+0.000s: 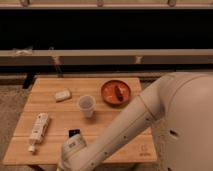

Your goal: Push the eraser across the table

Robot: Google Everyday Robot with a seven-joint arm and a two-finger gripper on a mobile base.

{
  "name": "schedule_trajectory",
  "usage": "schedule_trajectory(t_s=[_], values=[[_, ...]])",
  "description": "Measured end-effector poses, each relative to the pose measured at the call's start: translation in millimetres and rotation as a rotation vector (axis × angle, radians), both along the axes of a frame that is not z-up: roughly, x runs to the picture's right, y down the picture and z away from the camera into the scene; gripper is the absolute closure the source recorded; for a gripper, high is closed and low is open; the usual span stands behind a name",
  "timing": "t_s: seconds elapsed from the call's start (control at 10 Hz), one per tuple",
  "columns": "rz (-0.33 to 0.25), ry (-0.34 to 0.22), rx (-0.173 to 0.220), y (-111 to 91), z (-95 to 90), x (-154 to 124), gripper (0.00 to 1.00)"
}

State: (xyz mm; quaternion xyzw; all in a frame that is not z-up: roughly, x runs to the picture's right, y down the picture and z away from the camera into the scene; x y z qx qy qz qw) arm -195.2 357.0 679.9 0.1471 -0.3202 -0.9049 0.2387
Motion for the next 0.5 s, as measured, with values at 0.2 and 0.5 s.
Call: schedule_trajectory(t_s=[0.2, 0.5], values=[[0.008, 0.004, -0.033, 13.0, 6.4, 6.5, 0.40], [0.029, 0.018, -0.053, 16.8, 13.2, 15.4, 0.40]])
